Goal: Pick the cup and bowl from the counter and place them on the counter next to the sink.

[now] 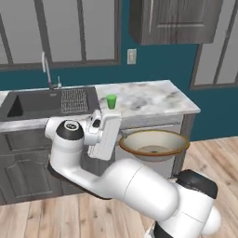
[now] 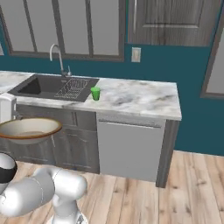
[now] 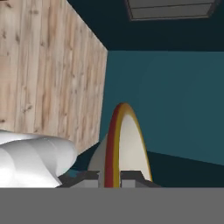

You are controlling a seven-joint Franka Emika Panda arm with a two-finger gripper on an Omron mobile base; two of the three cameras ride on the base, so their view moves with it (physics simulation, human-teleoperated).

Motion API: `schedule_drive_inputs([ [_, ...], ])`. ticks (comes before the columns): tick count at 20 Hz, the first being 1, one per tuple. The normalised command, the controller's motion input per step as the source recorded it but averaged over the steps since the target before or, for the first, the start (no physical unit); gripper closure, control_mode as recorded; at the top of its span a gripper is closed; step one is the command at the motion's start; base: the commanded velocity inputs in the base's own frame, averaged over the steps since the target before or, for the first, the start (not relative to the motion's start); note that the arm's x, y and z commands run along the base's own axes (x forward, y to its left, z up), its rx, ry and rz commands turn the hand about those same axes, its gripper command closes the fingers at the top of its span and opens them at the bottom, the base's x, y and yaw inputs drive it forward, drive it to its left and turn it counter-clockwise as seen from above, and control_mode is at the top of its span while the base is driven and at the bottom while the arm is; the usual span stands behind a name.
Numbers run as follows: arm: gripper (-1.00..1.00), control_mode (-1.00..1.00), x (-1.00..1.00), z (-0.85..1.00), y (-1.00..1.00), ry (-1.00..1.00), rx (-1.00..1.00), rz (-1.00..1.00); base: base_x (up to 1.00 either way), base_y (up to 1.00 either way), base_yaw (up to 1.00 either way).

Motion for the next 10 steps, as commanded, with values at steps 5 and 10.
schedule_drive_inputs([
  [5,1.00,1.00,0.00,0.00,0.00,0.00,0.00,0.00,1.00,0.90,0.07],
  [10,1.00,1.00,0.00,0.00,0.00,0.00,0.00,0.00,0.89,0.81,0.11],
])
